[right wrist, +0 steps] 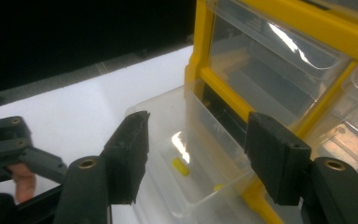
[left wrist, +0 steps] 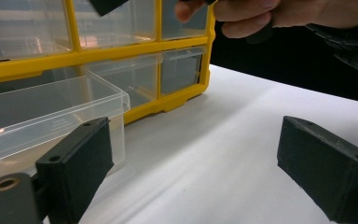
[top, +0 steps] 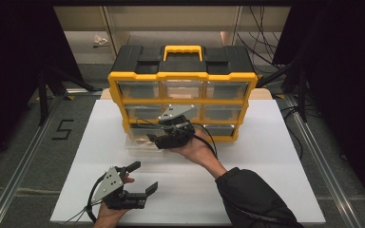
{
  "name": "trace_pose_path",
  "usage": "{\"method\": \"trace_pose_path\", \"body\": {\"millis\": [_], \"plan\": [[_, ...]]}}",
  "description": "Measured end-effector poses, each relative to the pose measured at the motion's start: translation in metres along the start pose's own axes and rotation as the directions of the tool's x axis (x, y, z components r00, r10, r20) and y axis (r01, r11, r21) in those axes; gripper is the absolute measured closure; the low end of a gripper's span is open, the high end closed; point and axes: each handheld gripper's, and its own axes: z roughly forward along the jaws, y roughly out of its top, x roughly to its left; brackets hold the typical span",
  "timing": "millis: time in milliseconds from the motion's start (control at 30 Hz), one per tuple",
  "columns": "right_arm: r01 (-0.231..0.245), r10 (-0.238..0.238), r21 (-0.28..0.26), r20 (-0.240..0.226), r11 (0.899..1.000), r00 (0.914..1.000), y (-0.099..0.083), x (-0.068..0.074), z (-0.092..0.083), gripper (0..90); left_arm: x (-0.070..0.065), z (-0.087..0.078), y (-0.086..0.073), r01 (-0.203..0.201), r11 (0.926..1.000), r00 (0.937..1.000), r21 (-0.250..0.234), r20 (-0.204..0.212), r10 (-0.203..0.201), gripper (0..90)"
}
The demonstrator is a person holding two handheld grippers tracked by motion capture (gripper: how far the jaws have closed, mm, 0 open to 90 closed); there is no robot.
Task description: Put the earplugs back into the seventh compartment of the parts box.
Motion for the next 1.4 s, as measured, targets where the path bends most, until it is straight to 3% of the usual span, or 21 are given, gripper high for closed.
{"method": "trace_pose_path", "body": {"millis": [400,1033,1400], "plan": [[0.000,0.000,-0.068,-0.001,0.998,1.0000,-0.021,0.003,-0.034,36.8,0.000,0.000,0.000,-0.001,1.0000,1.0000,-0.001,-0.001,0.001,9.8],[-0.032,0.034,-0.158,0.013,0.987,0.9993,-0.046,0.005,-0.070,31.0,0.000,0.000,0.000,-0.001,1.0000,1.0000,-0.005,0.000,0.001,9.8],[-0.086,0.090,-0.224,0.008,0.971,0.9959,-0.067,0.003,-0.089,30.8,0.000,0.000,0.000,0.000,1.0000,1.0000,-0.004,0.001,0.000,9.8]]}}
